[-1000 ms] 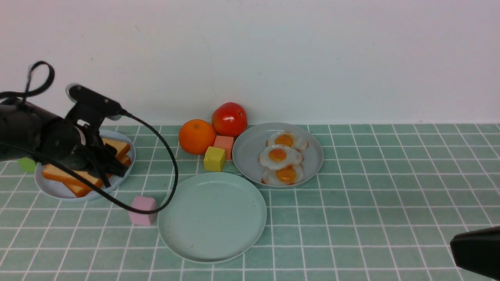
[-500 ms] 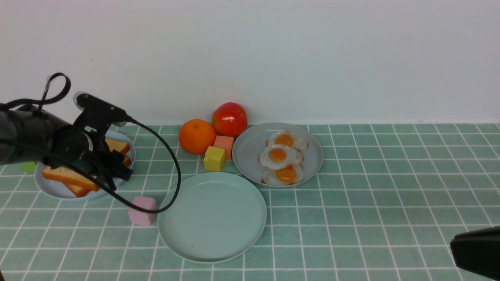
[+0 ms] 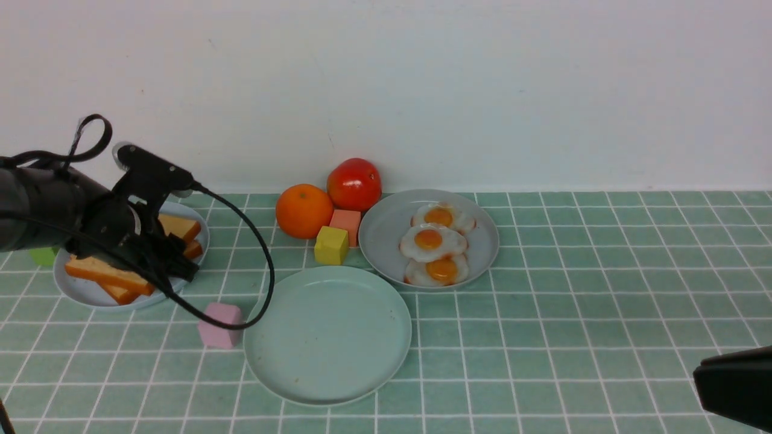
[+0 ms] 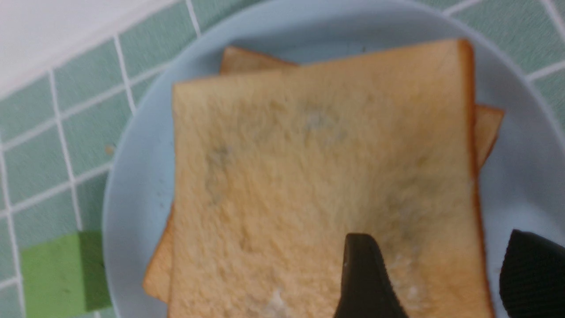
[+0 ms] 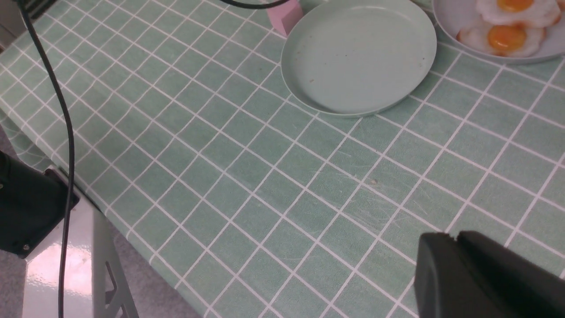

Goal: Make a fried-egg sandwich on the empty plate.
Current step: Use the left arm to grab a slice of bread, then use the left arm to put a slice of bread into the empty plate in the middle

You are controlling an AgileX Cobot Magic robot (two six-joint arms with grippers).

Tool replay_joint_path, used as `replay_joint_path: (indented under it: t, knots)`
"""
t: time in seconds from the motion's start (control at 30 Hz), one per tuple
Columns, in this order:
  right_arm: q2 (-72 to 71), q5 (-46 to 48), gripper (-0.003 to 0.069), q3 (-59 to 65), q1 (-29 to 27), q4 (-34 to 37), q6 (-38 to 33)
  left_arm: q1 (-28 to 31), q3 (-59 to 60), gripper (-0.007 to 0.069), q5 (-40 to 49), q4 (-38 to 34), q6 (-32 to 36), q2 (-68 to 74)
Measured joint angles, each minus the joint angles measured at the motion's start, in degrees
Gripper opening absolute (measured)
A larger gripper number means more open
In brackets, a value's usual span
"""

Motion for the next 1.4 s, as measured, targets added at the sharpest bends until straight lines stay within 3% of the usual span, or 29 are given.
replay_joint_path:
  t: [0.27,0.4,0.47,0.67,0.87,0.93,1.1,1.33,1.4]
  knots:
    - [0.0,-0.13,0.0074,1.63,0.0,0.05,0.0,0.11,-0.41,0.0405,-0.23,0.69,-1.55,1.65]
    - [0.0,-0.13,0.0076,1.92,0.0,0.49,0.0,0.11,-0.48,0.0346,0.1,0.82,-3.0,1.72]
    - [0.0,-0.13,0.0078,1.92,0.0,0.68,0.0,0.11,-0.59,0.0255,0.62,1.08,-3.31,1.72]
    - [0.0,-0.13,0.0083,1.92,0.0,0.83,0.0,0.11,-0.59,0.0233,1.32,1.46,-3.43,0.95]
    - [0.0,-0.18,0.0085,1.92,0.0,0.83,-0.01,-0.01,-0.24,0.0066,4.72,1.15,-3.84,-6.46]
    - [0.0,-0.18,0.0085,1.92,0.0,0.83,-0.07,-0.48,-0.23,0.0064,6.43,0.47,-4.72,-10.54]
    - [0.0,-0.28,0.0085,1.92,0.0,0.83,-1.38,-8.02,0.83,0.0067,13.77,-0.69,-8.33,-19.37]
    - [0.0,-0.47,0.0092,1.92,0.0,0.87,-1.66,-30.35,7.37,0.0067,17.41,-0.89,-9.98,-20.97]
    - [0.0,-0.47,0.0092,1.92,0.0,0.87,-1.66,-33.21,7.68,0.0067,17.41,-0.03,-10.61,-19.61]
